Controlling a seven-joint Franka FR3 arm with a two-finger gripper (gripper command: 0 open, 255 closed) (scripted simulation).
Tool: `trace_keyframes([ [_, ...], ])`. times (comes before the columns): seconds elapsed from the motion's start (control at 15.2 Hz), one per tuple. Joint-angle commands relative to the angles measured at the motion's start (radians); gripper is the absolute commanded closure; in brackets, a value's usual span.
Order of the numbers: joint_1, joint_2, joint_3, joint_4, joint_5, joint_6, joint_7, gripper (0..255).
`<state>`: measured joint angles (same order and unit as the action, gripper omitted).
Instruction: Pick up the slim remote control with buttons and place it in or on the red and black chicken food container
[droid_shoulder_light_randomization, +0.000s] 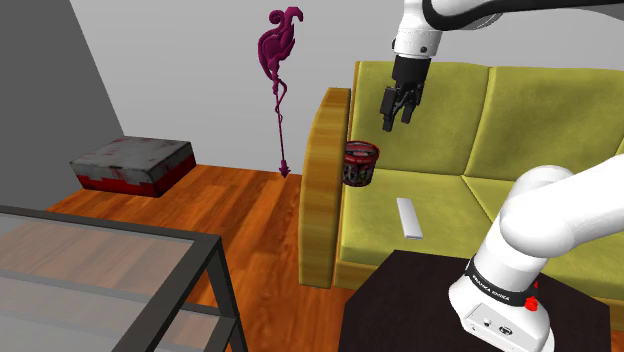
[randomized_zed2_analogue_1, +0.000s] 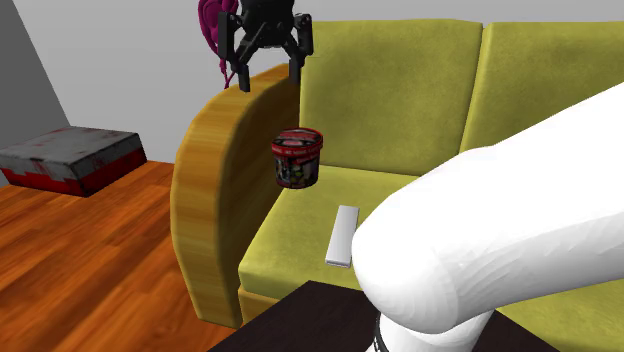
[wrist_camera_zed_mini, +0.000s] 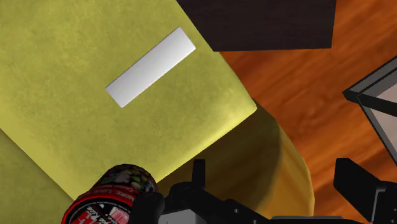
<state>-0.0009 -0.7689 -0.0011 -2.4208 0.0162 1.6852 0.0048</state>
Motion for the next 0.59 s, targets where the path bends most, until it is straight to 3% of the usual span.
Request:
trace_keyframes([
  [0.0, 0.000, 0.000, 0.000, 0.000, 0.000, 0.000, 0.000, 0],
  [0.53, -0.098, 0.027, -0.029, -0.222, -0.033, 0.236, 0.103, 0],
])
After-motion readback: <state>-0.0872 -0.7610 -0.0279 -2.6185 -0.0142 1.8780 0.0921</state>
